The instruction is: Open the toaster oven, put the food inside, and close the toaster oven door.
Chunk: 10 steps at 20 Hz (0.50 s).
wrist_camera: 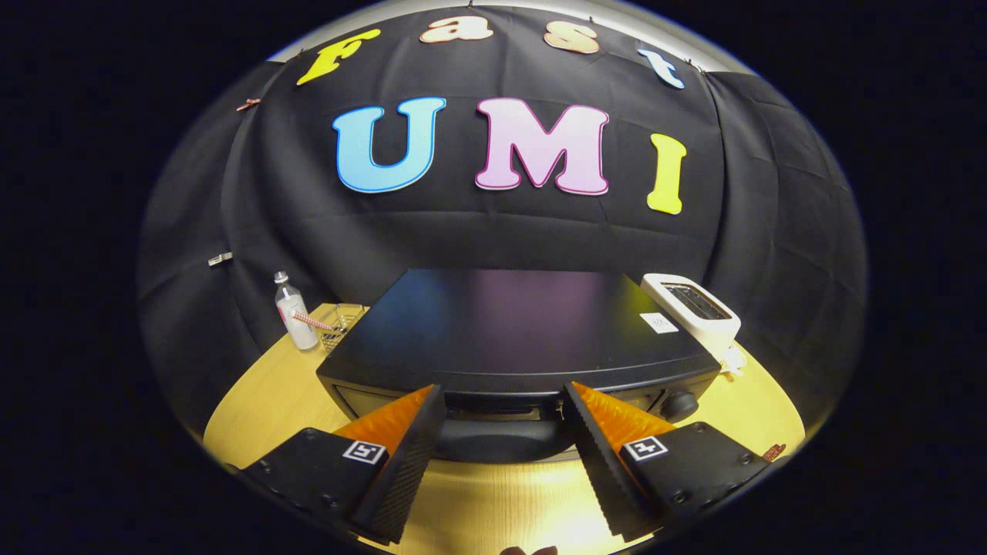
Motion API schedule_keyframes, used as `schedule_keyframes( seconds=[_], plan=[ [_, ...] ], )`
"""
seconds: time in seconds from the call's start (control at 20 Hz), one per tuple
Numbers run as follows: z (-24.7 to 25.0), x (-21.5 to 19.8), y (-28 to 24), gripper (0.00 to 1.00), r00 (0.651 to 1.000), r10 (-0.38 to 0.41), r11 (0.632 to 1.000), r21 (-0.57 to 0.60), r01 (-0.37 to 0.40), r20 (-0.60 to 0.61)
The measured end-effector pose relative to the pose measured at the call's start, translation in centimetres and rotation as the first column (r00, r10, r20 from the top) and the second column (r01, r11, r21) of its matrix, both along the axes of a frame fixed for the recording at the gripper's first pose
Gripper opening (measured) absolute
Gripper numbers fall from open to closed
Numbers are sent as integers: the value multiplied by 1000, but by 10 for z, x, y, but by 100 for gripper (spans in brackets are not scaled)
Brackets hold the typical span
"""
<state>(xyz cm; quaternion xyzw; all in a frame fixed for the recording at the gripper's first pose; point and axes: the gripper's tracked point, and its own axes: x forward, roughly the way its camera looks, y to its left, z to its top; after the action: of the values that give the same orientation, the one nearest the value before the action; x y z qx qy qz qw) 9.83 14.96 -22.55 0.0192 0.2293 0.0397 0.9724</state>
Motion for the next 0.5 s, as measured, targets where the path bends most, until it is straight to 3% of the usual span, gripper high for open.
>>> schedule_keyframes(
  seconds=[0.5],
  plan=[
    [-8,-38,-4,96,1000,5,1000,20,-5,-17]
  ],
)
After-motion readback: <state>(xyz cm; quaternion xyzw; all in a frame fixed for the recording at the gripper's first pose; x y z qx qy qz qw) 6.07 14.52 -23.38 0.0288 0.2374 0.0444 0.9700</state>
